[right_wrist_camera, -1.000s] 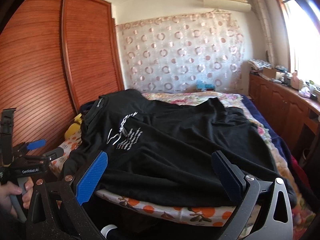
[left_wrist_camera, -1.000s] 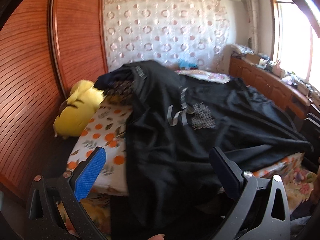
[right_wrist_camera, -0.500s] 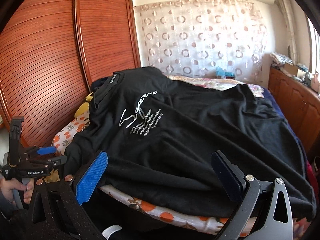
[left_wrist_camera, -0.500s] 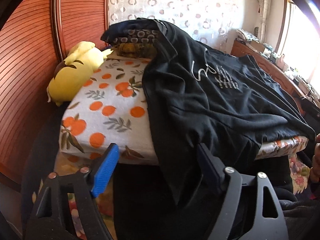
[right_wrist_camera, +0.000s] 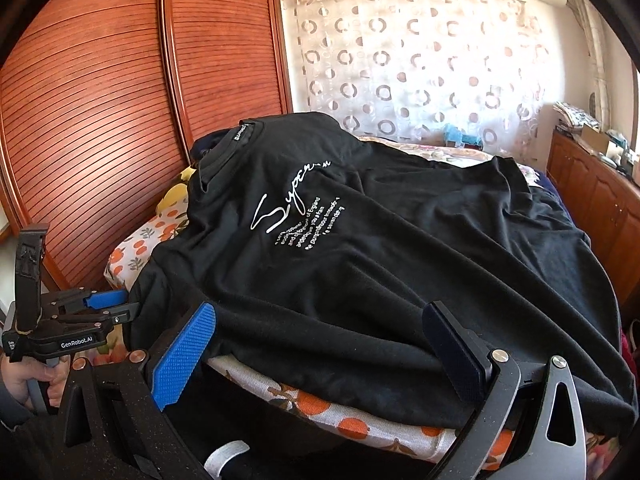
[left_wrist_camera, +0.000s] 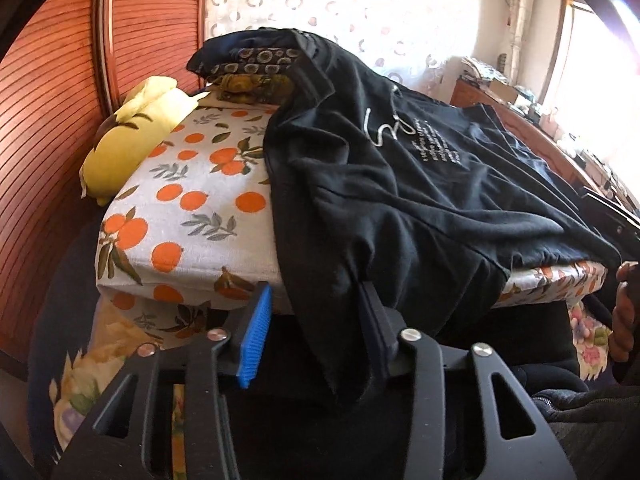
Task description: Fold small clothes
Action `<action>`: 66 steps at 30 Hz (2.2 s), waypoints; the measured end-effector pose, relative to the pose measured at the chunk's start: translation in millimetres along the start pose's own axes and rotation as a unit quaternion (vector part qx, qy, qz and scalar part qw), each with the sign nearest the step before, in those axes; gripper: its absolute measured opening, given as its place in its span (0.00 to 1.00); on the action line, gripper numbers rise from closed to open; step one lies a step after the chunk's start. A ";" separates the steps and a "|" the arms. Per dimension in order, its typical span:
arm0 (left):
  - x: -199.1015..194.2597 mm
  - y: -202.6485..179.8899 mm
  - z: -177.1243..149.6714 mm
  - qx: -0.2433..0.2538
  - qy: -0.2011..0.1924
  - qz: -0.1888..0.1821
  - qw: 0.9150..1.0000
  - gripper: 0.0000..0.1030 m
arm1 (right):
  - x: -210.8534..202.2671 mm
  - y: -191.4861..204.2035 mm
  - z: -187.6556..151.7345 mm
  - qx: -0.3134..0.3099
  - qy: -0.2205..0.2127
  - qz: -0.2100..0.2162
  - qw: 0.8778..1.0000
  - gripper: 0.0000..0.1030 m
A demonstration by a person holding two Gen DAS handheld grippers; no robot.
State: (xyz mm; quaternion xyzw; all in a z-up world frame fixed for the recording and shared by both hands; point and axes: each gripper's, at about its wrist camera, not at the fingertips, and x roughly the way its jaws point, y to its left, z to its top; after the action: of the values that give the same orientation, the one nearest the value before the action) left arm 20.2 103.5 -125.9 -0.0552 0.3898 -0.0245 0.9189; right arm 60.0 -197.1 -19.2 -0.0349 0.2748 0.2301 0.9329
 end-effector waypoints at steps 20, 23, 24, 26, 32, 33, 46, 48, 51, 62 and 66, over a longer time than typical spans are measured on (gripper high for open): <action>-28.3 -12.5 15.1 0.044 -0.012 -0.036 0.998 0.04 | 6.9 2.5 -6.0 0.003 0.005 -0.003 1.000 1.00; -44.8 -18.5 28.7 0.056 -0.032 -0.045 0.997 0.04 | 5.8 2.1 -6.5 0.004 0.005 -0.003 1.000 1.00; -48.3 -21.1 33.4 0.060 -0.037 -0.049 0.996 0.04 | 5.2 1.9 -6.1 0.004 0.004 -0.003 1.000 1.00; -53.2 -25.2 44.4 0.065 -0.047 -0.060 0.995 0.04 | 3.5 0.5 -5.4 0.005 0.001 -0.003 1.000 1.00; -61.3 -42.6 92.9 0.079 -0.099 -0.083 0.988 0.04 | 0.4 -3.1 -5.2 0.009 -0.006 -0.006 1.000 1.00; -61.0 -46.6 103.3 0.082 -0.108 -0.085 0.987 0.04 | 0.1 -3.4 -4.9 0.009 -0.006 -0.007 1.000 1.00; 15.9 -84.2 180.5 0.130 -0.083 -0.082 0.985 0.04 | 6.3 -8.7 0.3 -0.002 -0.008 0.012 1.000 0.96; 26.0 -80.8 180.0 0.126 -0.069 -0.076 0.987 0.04 | 13.2 -11.5 3.1 -0.001 0.000 0.033 0.999 0.89; 29.1 -72.5 178.4 0.130 -0.057 -0.072 0.987 0.05 | 23.0 -12.5 9.6 -0.007 0.009 0.059 0.998 0.74; 27.9 -7.8 153.1 0.109 -0.021 -0.047 0.993 0.67 | 57.9 21.3 34.3 -0.089 0.009 0.148 0.985 0.68; 51.2 20.2 132.4 0.085 0.017 -0.034 0.996 0.67 | 77.5 35.3 37.3 -0.124 0.018 0.181 0.975 0.52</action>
State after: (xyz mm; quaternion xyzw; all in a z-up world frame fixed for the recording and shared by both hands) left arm 151.0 129.9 -73.5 0.0102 0.4001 -0.0900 0.9120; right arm 120.2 -126.7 -26.4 -0.1046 0.2629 0.4270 0.8588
